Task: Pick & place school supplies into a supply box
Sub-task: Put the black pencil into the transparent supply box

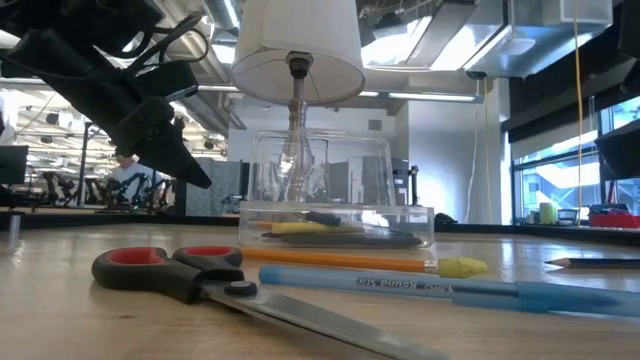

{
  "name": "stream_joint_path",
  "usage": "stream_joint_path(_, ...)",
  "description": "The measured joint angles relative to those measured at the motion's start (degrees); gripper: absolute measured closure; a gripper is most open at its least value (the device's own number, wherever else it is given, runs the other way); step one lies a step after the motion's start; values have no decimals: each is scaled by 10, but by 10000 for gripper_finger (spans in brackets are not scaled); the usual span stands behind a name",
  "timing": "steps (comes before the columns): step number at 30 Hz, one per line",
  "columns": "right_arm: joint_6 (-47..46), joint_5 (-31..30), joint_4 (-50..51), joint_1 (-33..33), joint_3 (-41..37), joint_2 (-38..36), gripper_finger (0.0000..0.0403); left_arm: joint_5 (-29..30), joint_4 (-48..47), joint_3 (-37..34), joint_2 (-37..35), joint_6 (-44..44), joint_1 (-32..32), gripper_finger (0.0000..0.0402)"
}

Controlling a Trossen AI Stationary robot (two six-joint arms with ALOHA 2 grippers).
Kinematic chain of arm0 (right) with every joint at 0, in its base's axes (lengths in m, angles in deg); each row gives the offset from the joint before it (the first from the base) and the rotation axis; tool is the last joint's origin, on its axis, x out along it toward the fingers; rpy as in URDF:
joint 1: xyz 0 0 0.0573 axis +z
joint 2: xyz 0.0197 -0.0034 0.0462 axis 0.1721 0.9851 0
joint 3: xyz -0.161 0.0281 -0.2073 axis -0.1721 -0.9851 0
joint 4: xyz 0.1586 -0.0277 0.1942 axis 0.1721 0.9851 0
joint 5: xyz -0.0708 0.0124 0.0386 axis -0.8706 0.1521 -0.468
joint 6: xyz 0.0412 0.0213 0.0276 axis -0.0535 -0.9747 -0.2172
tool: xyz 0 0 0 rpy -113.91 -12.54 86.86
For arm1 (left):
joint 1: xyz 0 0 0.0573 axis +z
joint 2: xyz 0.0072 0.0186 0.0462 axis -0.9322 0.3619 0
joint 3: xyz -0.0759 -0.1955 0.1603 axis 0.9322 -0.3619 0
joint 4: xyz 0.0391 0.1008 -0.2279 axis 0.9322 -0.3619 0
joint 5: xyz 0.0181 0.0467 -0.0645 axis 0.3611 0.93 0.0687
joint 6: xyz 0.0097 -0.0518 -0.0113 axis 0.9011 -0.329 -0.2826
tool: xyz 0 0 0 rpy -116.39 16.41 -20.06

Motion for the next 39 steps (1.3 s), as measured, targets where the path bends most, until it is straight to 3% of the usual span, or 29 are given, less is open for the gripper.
stream_joint_path(6, 1, -10, -14, 0, 0, 0, 390, 0, 0, 0, 0, 0, 0, 323)
stream_joint_path(19, 66, -63, -139, -37, 0, 0, 391, 0, 0, 0, 0, 0, 0, 327)
stream_joint_path(27, 125, -97, -169, -75, 0, 1, 392, 0, 0, 0, 0, 0, 0, 326)
stream_joint_path(39, 115, -93, -173, -80, -1, 1, 384, 0, 0, 0, 0, 0, 0, 329)
